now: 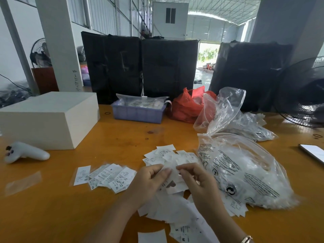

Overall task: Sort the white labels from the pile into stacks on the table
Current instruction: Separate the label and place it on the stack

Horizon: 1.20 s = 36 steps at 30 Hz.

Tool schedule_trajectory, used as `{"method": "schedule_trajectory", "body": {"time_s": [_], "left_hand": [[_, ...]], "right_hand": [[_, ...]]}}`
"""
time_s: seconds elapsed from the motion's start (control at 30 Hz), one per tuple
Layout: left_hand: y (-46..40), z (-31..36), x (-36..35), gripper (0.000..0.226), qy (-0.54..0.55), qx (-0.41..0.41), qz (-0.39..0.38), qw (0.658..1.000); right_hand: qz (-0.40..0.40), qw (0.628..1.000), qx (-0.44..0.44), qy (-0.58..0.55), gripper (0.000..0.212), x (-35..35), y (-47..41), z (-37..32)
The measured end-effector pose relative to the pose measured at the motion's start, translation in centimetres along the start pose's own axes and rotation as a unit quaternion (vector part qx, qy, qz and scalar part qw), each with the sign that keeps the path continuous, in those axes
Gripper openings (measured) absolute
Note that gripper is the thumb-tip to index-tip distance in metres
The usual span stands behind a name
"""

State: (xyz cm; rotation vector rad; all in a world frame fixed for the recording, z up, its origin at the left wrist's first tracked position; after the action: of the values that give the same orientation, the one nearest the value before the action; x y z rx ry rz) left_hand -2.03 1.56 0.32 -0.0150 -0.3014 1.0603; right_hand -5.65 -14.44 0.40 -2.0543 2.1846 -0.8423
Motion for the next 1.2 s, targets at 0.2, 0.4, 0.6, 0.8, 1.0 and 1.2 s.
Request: {"method": "schedule_trajectory", "body": {"time_s": [0.2, 0.4, 0.6, 0.8, 1.0, 1.2], "left_hand": [[0.16, 0.26, -0.02, 0.038, -0.002, 0.008, 0.002, 1.0], [0.11, 0.34, -0.11, 0.033, -0.005, 0.013, -0.006, 1.0], [0.39, 0.2, 0.07, 0.024, 0.004, 0.005, -0.024, 1.0], [0.26, 0.4, -0.07, 0.016, -0.031, -0.006, -0.034, 0.999], [0.56, 0.61, 0.18, 0.022, -0.086, -0.006, -0.04, 0.995], [0.74, 0.55, 0.31, 0.016, -0.064, 0.008, -0.066, 0.996]], "right_hand": [[-0.015, 1.0, -0.015, -0.018, 0.023, 0.04, 0.0, 0.02], [-0.016, 0.998, 0.037, 0.053, 0.027, 0.02, 0.05, -0.31], [-0.047, 0.991, 0.038, 0.119, 0.024, -0.35, -0.03, 0.38], [0.014, 0.965, 0.13, 0.228, 0.011, -0.55, -0.04, 0.23], [-0.073, 0.987, 0.045, 0.135, 0.023, -0.34, -0.2, 0.33], [-0.104, 0.993, 0.007, 0.049, 0.019, 0.11, -0.47, 0.33]]}}
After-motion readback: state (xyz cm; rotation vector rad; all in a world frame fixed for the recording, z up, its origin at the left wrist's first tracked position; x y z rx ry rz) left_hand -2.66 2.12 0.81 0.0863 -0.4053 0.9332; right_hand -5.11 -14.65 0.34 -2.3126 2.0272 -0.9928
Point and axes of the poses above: each hand's wrist, its own y-axis away from the middle knuckle, its own x-axis out of the back of the hand, z = x × y, the point moved 1 cm from there along -y, towards the middle knuckle, and after that the axes turned 7 degrees about -z, right-handed, at the moved point
